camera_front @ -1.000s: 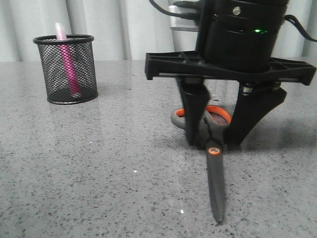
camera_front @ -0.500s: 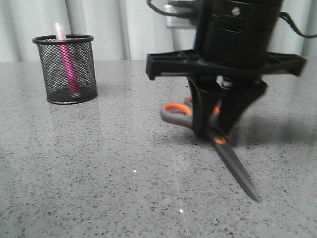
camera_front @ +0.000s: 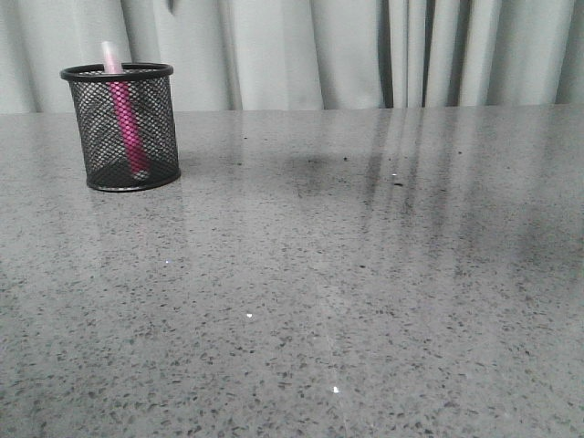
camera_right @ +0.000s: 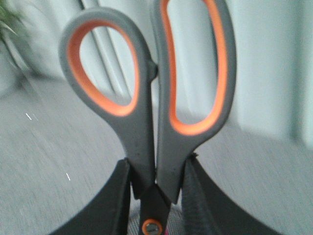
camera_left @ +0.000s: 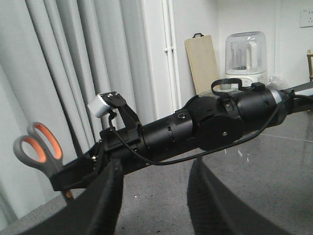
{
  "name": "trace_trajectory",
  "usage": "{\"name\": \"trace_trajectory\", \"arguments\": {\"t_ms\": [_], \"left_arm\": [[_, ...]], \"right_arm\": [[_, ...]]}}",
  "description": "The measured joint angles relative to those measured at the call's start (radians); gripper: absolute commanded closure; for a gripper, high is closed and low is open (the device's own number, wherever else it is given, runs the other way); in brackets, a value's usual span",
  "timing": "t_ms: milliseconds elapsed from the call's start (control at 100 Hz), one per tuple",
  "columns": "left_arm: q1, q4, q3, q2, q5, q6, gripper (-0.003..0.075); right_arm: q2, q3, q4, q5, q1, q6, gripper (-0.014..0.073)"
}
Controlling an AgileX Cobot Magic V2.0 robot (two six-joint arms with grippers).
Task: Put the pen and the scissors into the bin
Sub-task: 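Lift the scissors with the right gripper and carry toward the cup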
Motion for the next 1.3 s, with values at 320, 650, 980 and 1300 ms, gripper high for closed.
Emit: {"name": "trace_trajectory", "arguments": {"t_ms": [320, 650, 980, 1300], "left_arm": [[0.0, 0.036, 0.0, -0.038, -0.006, 0.0, 0.0439], [0.0, 0.094, 0.0, -0.094, -0.006, 0.0, 0.0439], [0.0, 0.104, 0.0, -0.095, -0.003, 0.0, 0.0439], [0.0, 0.13, 0.0, -0.095, 0.0, 0.0, 0.044]], "right_arm": [[0.23, -0.001, -0.098, -0.354, -0.011, -0.002, 0.0652], [0.322, -0.001, -0.111, -0.368, -0.029, -0.041, 0.0652], [0.324, -0.001, -0.114, -0.368, -0.029, -0.042, 0.0335], [0.324, -0.001, -0.114, -0.352, -0.029, -0.042, 0.0274]]}}
